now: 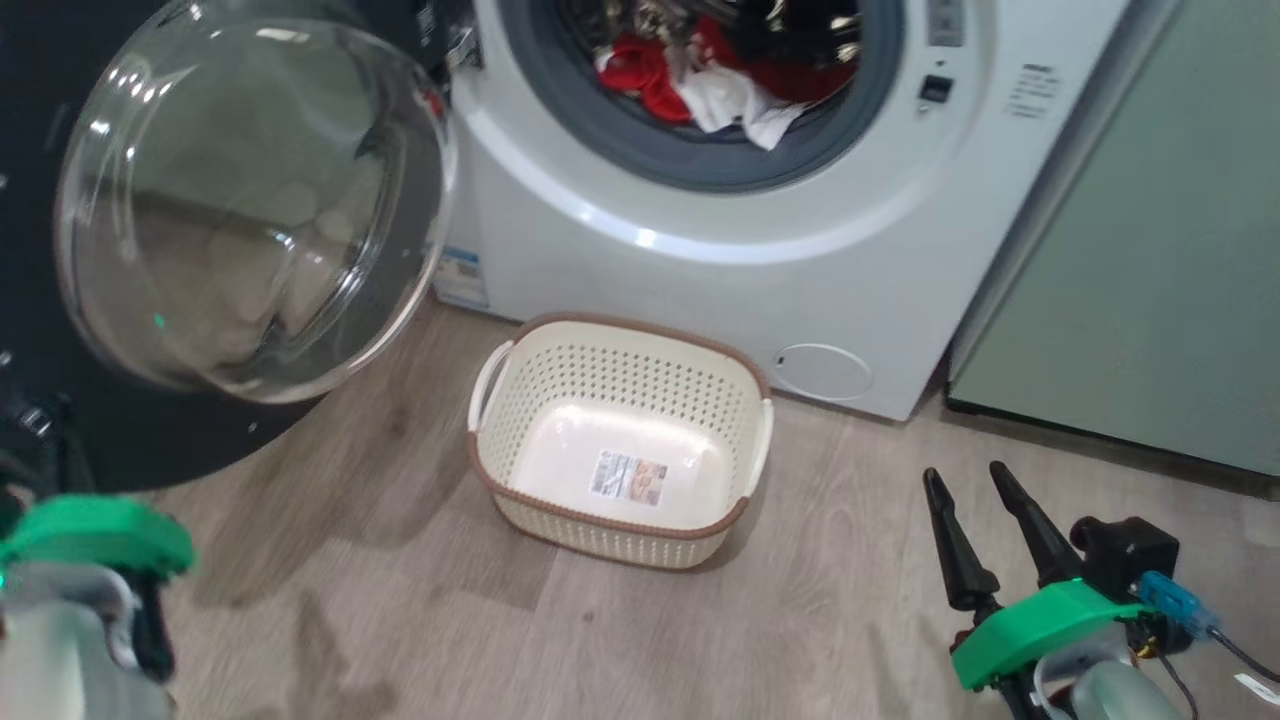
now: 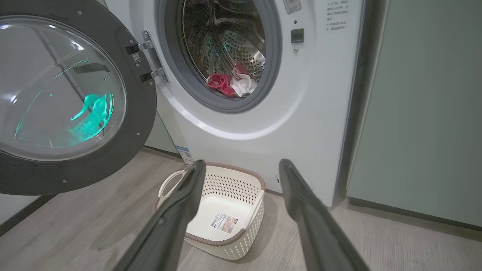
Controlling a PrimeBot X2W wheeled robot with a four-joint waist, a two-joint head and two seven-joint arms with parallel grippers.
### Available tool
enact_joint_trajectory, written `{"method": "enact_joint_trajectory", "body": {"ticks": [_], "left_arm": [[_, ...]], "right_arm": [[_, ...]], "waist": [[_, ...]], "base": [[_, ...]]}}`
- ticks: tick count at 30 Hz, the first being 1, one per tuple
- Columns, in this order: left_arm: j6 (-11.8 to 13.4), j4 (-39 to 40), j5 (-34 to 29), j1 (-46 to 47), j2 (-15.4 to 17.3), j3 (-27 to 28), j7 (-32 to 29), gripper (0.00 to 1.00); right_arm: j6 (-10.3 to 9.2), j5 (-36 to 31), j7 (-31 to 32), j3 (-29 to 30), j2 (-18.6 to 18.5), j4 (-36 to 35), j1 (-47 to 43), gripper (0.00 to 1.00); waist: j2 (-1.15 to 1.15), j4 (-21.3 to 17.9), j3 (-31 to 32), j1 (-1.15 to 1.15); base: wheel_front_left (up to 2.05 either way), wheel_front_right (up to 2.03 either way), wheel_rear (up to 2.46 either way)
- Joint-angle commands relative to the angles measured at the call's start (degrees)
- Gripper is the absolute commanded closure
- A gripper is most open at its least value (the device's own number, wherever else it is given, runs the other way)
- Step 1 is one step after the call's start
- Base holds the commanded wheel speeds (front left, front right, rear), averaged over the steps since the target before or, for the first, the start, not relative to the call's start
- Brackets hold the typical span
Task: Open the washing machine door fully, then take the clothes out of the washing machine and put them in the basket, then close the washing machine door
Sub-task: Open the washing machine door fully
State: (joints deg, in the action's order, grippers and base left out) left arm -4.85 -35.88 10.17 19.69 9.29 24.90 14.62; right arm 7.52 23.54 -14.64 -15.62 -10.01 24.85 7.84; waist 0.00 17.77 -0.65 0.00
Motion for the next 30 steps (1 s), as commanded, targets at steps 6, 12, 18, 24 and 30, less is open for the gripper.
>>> {"method": "enact_joint_trajectory", "body": {"ticks": [6,12,18,24,30], "left_arm": [[-2.00,8.14,-1.22,-5.89,-2.50,-0.77,0.38,0.57],[-2.58,13.81,-0.08,-13.32,-4.62,-5.82,0.38,0.00],[-2.62,16.01,3.36,-14.89,-5.02,-10.04,0.38,0.00],[-2.63,15.87,4.16,-13.87,-4.49,-12.78,0.38,0.00],[-2.63,16.11,4.41,-13.04,-4.17,-14.04,0.38,0.00]], "right_arm": [[-0.03,0.09,-0.36,-0.15,1.23,-2.29,0.38,0.00],[-0.03,-0.40,-0.36,0.44,1.77,-3.40,0.42,0.00],[-0.03,-1.06,-0.36,1.09,1.89,-4.04,-0.08,0.00],[-0.03,-1.47,-0.36,1.34,1.99,-4.34,-0.21,0.00],[-0.03,-1.77,-0.36,1.66,1.61,-4.85,-0.07,0.00]], "waist": [[0.00,-5.05,2.94,0.00],[0.00,-10.64,3.40,0.00],[0.00,-14.95,3.12,0.00],[0.00,-19.13,2.54,0.00],[0.00,-21.23,1.81,0.00]], "base": [[0.00,0.00,0.00],[0.00,0.00,0.00],[0.00,0.00,0.00],[0.00,0.00,0.00],[0.00,0.00,0.00]]}}
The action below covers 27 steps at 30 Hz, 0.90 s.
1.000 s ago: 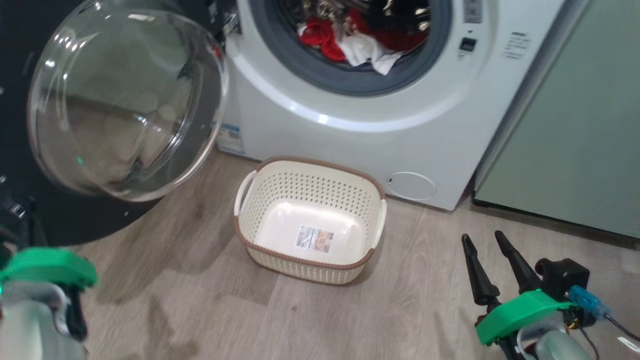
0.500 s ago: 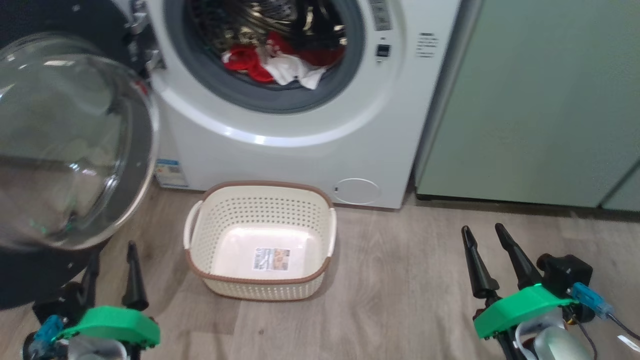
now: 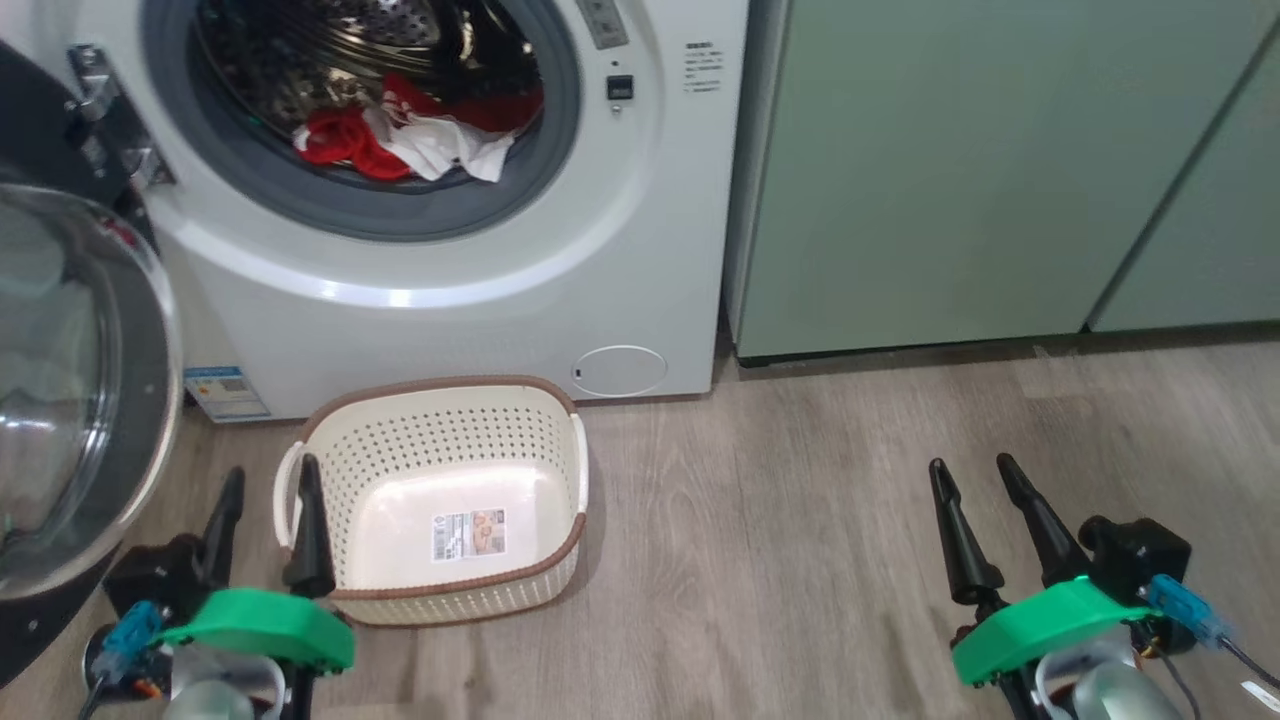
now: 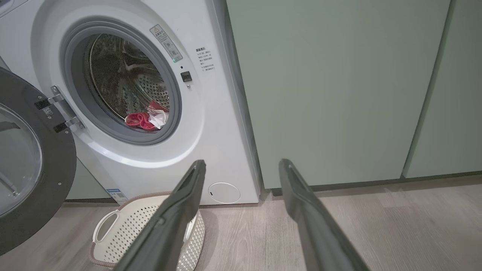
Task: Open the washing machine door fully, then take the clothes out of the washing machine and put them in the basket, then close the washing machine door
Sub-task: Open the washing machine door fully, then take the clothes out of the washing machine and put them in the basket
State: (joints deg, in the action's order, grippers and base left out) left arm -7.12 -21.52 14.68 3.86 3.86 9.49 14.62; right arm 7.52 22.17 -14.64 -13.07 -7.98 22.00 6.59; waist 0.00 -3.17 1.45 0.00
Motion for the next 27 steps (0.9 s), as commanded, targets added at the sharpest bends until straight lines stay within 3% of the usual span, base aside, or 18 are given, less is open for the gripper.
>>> {"method": "enact_joint_trajectory", "body": {"ticks": [1,20,27], "left_arm": [[-0.36,1.73,-0.17,2.81,1.31,1.38,0.38,0.00],[-0.36,0.37,-0.64,4.00,1.70,2.76,0.38,0.00],[-0.36,-0.28,1.59,4.02,2.41,-0.25,0.38,0.00]], "right_arm": [[-0.03,-0.48,-0.36,-0.74,-0.44,-2.15,1.12,0.00],[-0.03,-1.04,-0.36,-0.56,-0.23,-2.53,1.57,0.00],[-0.03,-0.80,-0.36,-1.02,-0.27,-2.27,1.45,0.00]], "waist": [[0.00,-0.38,-0.37,0.00],[0.00,0.97,-0.78,0.00],[0.00,0.87,-0.69,0.00]], "base": [[0.00,0.00,0.00],[0.00,0.00,0.00],[0.06,-0.06,0.00]]}}
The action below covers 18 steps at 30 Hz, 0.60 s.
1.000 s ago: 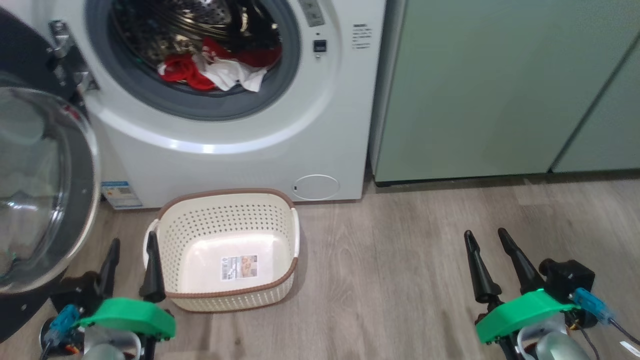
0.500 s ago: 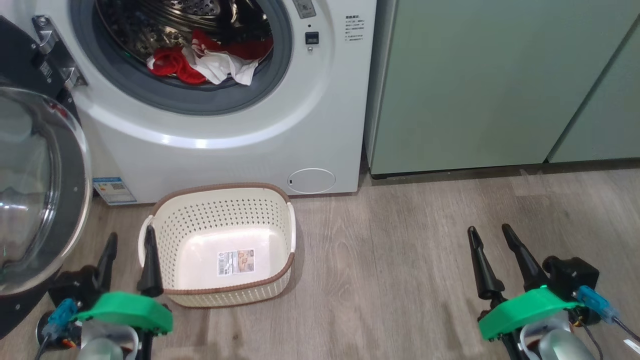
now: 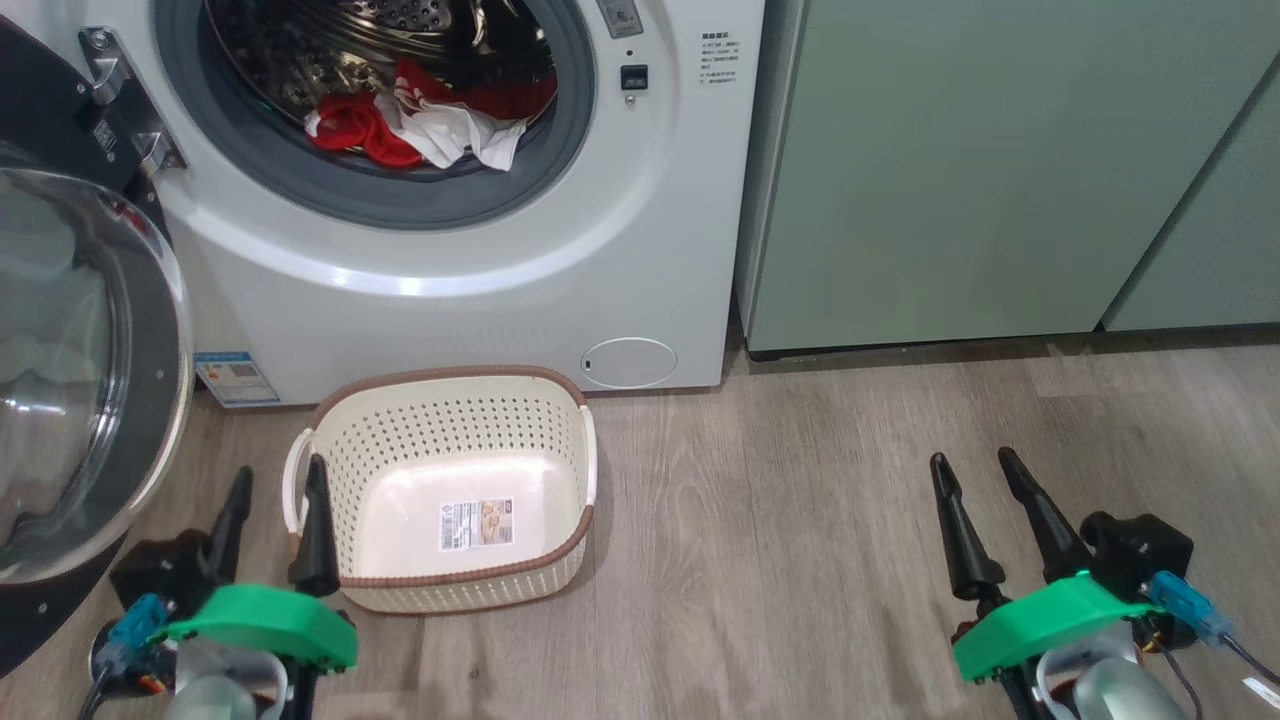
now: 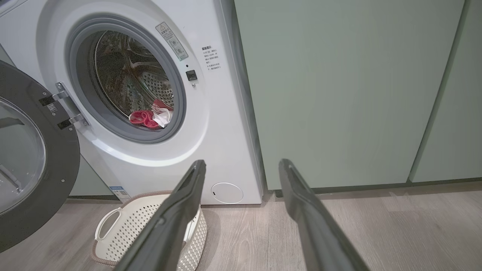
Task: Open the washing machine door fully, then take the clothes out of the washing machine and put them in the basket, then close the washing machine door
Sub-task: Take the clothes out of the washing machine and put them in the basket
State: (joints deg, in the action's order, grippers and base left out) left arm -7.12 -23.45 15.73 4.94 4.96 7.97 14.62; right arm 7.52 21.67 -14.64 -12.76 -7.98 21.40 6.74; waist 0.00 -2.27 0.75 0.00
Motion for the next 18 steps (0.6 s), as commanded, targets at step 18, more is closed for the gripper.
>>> {"method": "enact_joint_trajectory", "body": {"ticks": [18], "left_arm": [[-0.36,1.21,2.71,3.86,2.79,-0.57,0.38,0.00]], "right_arm": [[-0.03,-0.10,-0.36,-1.23,-0.07,-1.39,1.37,0.00]], "waist": [[0.00,-0.15,-0.51,0.00]], "base": [[1.61,-1.59,-0.02]]}}
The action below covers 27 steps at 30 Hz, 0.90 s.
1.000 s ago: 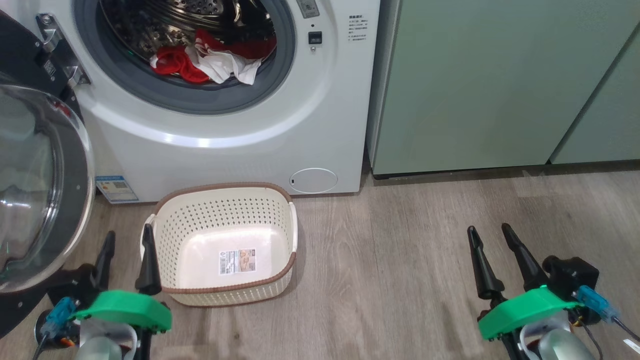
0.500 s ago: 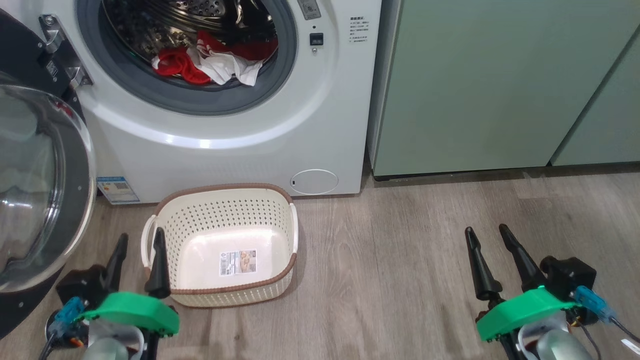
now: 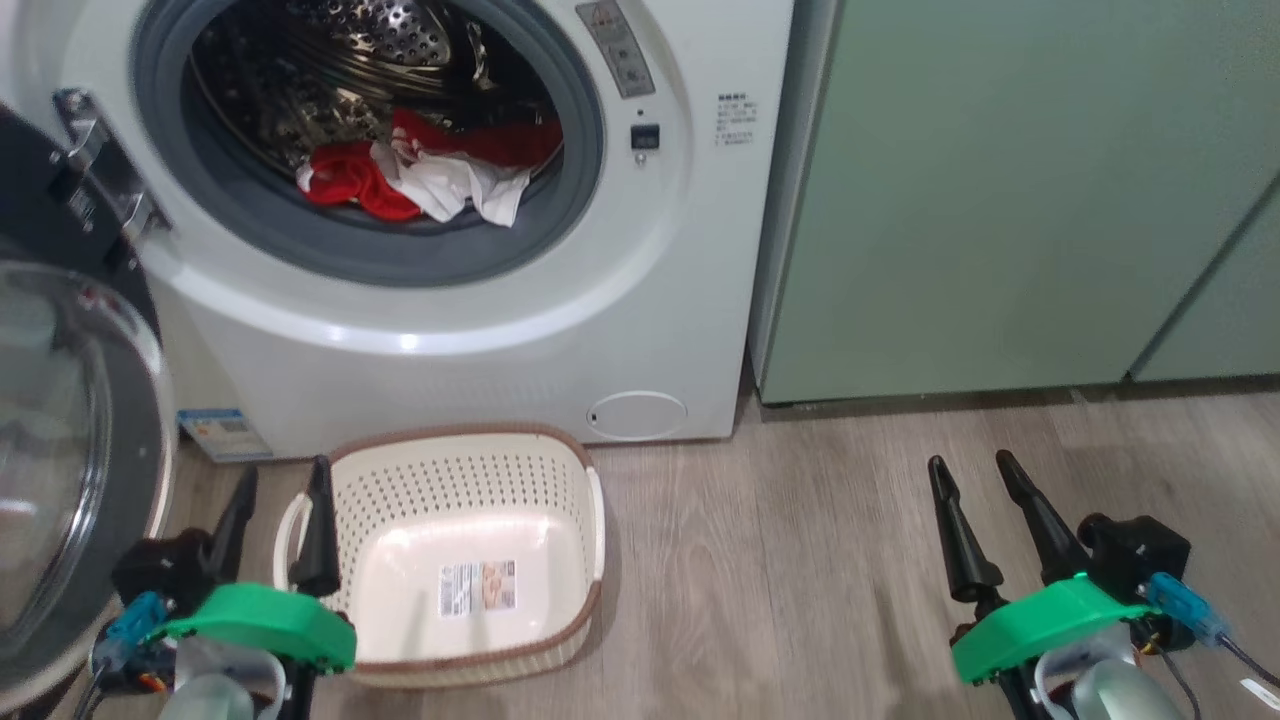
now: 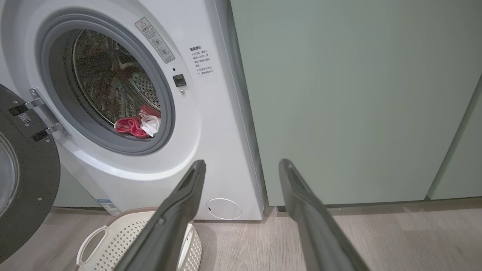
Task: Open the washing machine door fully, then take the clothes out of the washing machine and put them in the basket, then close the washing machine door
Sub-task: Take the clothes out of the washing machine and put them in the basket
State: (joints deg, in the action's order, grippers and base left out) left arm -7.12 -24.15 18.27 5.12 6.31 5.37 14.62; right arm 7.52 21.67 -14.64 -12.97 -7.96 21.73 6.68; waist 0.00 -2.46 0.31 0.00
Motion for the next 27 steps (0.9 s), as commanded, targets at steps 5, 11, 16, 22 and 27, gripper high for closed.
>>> {"method": "enact_joint_trajectory", "body": {"ticks": [5,11,16,22,27], "left_arm": [[-0.36,2.37,0.38,3.76,1.05,2.09,0.38,0.00],[-0.36,1.75,0.14,3.90,0.95,1.59,0.38,0.00],[-0.36,-0.83,-0.64,4.62,0.99,0.85,0.38,0.00],[-0.36,-6.90,-1.72,8.55,1.64,-0.69,0.38,0.00],[-0.36,-13.27,-0.21,15.40,2.73,-3.71,-3.31,0.00]], "right_arm": [[-0.03,-0.09,-0.36,-1.02,-0.04,-1.69,1.62,0.00],[-0.03,-0.08,-0.36,-1.20,0.00,-1.60,1.73,0.00],[-0.03,-0.15,-0.36,-1.32,0.09,-1.67,1.77,0.00],[-0.03,-0.02,-0.36,-1.78,0.02,-1.78,2.35,0.00],[-0.03,-0.01,-0.36,-2.29,-0.04,-2.05,3.53,0.00]], "waist": [[0.00,-0.03,-0.26,0.00],[0.00,-0.24,-0.42,0.00],[0.00,-0.44,-0.76,0.00],[0.00,-1.09,-2.09,0.00],[0.00,-2.47,-5.00,0.00]], "base": [[1.83,-1.61,-0.23],[1.03,-1.03,0.00],[0.11,-0.11,0.00],[0.00,0.00,0.00],[0.00,0.00,0.00]]}}
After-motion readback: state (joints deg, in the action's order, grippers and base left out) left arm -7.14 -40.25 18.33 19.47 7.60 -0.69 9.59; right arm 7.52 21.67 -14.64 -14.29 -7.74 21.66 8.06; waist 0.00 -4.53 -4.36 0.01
